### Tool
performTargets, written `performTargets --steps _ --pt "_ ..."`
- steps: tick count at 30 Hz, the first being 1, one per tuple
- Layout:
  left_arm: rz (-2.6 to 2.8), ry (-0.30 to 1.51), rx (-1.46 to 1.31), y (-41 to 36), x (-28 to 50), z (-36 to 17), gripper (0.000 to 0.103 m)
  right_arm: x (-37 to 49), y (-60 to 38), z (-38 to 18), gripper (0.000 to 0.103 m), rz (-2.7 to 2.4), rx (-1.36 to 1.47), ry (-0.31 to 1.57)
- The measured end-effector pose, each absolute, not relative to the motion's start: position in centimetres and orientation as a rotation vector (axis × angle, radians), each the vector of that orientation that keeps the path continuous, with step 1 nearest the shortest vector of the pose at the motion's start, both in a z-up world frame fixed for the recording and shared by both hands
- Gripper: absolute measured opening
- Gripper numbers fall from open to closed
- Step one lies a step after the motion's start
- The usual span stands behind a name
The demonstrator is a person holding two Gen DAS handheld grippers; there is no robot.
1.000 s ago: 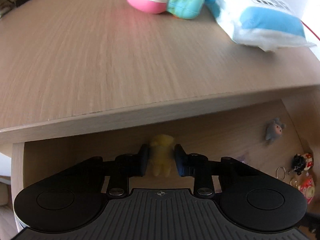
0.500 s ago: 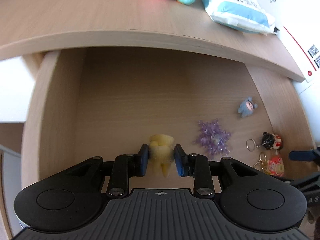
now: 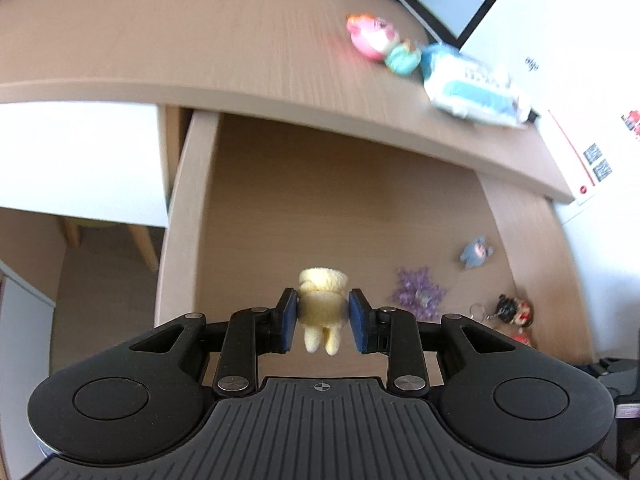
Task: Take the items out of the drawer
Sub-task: 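Lift the yellow plush with the left tool while the right tool grasps the grey plush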
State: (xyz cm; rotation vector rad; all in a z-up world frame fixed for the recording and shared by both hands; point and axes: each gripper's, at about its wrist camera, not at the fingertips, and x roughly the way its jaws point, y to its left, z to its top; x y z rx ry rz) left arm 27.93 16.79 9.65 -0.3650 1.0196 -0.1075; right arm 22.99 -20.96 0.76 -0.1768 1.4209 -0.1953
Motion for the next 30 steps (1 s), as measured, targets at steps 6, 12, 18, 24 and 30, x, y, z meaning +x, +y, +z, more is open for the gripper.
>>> performTargets --steps 6,12,18,24,30 --pt "-0.144 1.019 -0.387 17.1 27.7 10.3 0.031 24.5 -21.1 -0.2 0.103 -0.233 -0.189 1.564" --pt "-0.142 1.007 -0.398 17.5 26.4 10.3 0.031 26.0 -21.2 -0.8 0.103 -0.253 -0.191 1.678" --pt "-0.143 1.002 -0.440 18.7 24.7 10.9 0.031 27.9 -21.3 -1.3 0.103 -0.382 -0.135 1.810" --pt "-0.182 0.988 -0.440 18.7 24.3 11.4 0.031 29.5 -21.6 -1.9 0.103 -0.400 -0.126 1.899" --pt "-0.187 0.986 -0.432 19.2 24.6 12.0 0.031 31.6 -20.9 0.1 0.103 -0.338 -0.102 1.804"
